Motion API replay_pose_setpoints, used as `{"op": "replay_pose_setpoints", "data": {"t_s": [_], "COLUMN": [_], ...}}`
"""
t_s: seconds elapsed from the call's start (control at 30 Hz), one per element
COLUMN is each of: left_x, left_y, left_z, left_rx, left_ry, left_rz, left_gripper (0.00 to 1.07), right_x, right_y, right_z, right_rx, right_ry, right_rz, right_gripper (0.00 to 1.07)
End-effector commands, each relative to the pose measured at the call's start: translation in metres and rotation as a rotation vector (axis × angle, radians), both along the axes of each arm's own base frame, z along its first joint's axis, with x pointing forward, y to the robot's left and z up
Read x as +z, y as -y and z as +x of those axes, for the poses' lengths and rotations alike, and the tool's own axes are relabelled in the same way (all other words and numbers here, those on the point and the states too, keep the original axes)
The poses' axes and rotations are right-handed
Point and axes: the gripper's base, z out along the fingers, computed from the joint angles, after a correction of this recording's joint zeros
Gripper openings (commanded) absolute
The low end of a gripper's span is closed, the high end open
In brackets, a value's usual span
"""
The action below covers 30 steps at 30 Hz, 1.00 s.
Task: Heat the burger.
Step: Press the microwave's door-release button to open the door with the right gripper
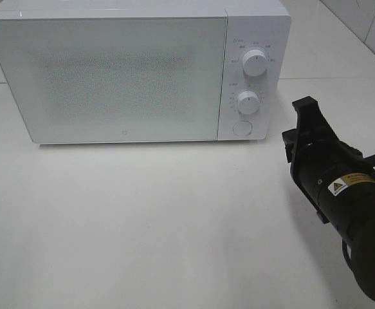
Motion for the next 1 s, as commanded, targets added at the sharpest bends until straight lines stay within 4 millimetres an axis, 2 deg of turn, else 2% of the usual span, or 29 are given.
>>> {"op": "replay_pose_setpoints", "data": {"t_s": [0.03, 0.23, 0.47, 0.77, 1.0], "left_x": [0.0, 0.0, 0.0, 0.0, 0.0], "left_y": [0.0, 0.0, 0.0, 0.0, 0.0], "left_z": [-0.003, -0.003, -0.003, -0.002, -0.002], "left_rx": [0.002, 0.002, 0.002, 0.002, 0.002], "left_ry": [0.03, 0.03, 0.03, 0.026, 0.026], "left_rz": [-0.007, -0.007, -0.006, -0.006, -0.006], "left_gripper": [0.98, 0.98, 0.98, 0.98, 0.98], "right_x": [-0.003, -0.005, -0.008, -0.021, -0.029], "right_y": [-0.007, -0.011, -0.017, -0.015, -0.015], "right_z": [-0.001, -0.001, 0.005, 0.021, 0.043], "right_rx": [0.014, 0.001, 0.006, -0.004, -0.015], "right_ry": [-0.056, -0.1, -0.098, -0.156, -0.172], "right_rz": [0.146, 0.285, 0.28, 0.303, 0.296], "right_gripper": [0.0, 0.0, 0.0, 0.0, 0.0]}}
